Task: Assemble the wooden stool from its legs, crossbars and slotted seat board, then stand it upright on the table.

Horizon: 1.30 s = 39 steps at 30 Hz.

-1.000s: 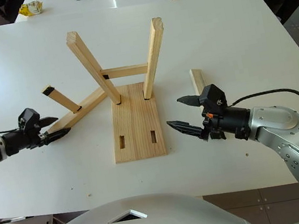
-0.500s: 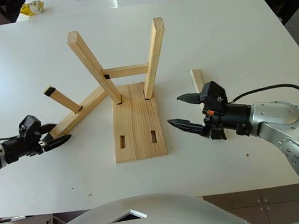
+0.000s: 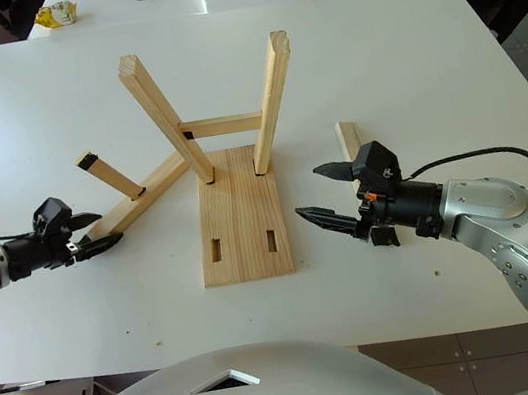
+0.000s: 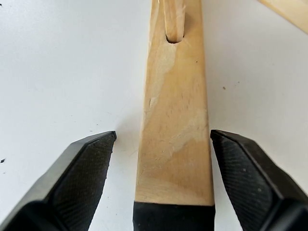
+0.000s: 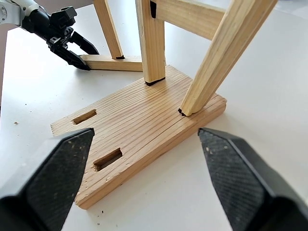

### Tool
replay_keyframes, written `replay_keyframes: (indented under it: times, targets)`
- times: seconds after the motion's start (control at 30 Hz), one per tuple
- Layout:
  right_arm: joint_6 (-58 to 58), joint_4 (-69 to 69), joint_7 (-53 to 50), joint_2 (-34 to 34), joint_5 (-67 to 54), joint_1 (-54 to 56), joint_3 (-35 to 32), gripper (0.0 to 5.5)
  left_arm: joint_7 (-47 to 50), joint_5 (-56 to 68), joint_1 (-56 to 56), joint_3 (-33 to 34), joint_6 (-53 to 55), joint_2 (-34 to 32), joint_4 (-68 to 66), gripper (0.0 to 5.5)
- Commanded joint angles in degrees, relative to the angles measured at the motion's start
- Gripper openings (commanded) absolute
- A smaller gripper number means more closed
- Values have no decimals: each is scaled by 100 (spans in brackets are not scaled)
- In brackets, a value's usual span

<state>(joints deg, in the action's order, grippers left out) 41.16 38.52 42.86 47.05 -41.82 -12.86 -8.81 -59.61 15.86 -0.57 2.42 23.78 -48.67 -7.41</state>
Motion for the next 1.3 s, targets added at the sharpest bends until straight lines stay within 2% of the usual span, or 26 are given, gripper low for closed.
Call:
replay_keyframes:
  times: [0.03, 0.2, 0.27, 0.73, 1.3]
  targets:
    - [83, 85, -51, -11, -15, -9, 24, 399, 32, -47, -128, -58, 100, 35, -3, 299]
    - [91, 106, -92, -23, -26, 9, 51, 399, -66, 14, -133, -79, 139, 33, 1, 214]
    - [89, 115, -112, -33, -23, 8, 71, 399, -100, 10, -131, -96, 141, 24, 1, 201]
    - [-1, -247, 134, 48, 91, 402, 280, 399, 280, 162, 83, 142, 257, 276, 235, 201]
    - [-115, -705, 363, 99, 352, 727, 200, 399, 1406, 1075, -1019, 1349, 609, 1113, 331, 201]
